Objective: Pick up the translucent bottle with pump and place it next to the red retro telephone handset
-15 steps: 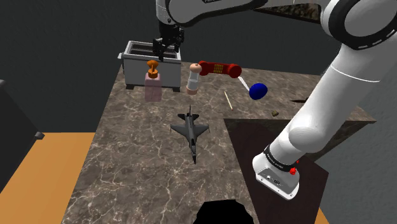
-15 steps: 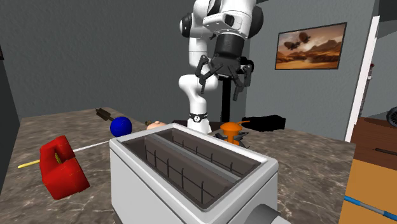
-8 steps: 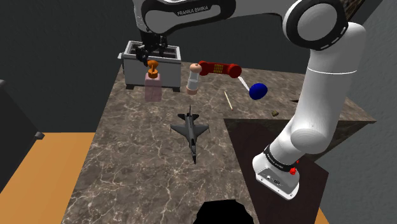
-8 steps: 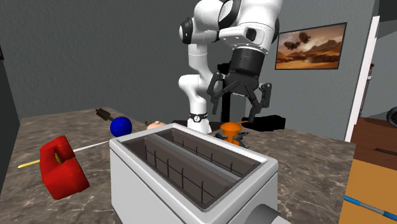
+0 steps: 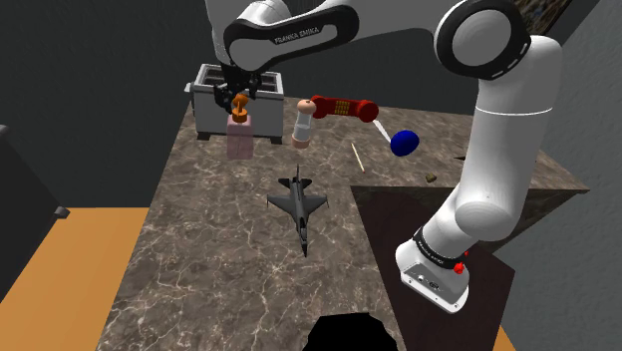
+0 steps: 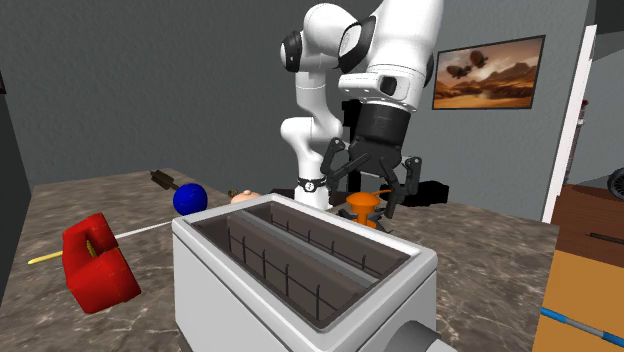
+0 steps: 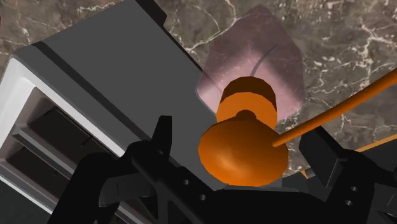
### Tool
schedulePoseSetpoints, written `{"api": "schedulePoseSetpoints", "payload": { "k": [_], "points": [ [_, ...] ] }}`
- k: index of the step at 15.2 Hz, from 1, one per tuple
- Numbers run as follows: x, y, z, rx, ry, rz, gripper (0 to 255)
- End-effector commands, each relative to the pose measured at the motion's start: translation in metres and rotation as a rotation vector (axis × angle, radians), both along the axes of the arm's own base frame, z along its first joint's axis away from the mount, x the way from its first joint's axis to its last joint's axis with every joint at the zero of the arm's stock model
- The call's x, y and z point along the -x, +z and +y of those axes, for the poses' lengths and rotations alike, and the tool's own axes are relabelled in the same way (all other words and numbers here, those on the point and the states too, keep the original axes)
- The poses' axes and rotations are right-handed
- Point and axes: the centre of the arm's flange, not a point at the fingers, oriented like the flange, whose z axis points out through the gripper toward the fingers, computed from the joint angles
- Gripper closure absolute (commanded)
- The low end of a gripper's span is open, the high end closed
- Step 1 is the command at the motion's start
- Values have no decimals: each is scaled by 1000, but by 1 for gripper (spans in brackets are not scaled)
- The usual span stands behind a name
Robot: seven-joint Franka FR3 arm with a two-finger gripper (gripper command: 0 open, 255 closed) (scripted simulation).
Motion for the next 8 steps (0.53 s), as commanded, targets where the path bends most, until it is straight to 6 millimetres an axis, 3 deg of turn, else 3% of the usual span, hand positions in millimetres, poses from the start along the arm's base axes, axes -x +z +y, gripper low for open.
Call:
{"api": "schedulePoseSetpoints", "payload": {
  "k": [1,6,7,8],
  "points": [
    [-1,-2,0,0,0,-1,0],
    [-1,-2,0,0,0,-1,0],
    [-1,-2,0,0,0,-1,255],
    [-1,-2,0,0,0,-1,255]
  ]
}}
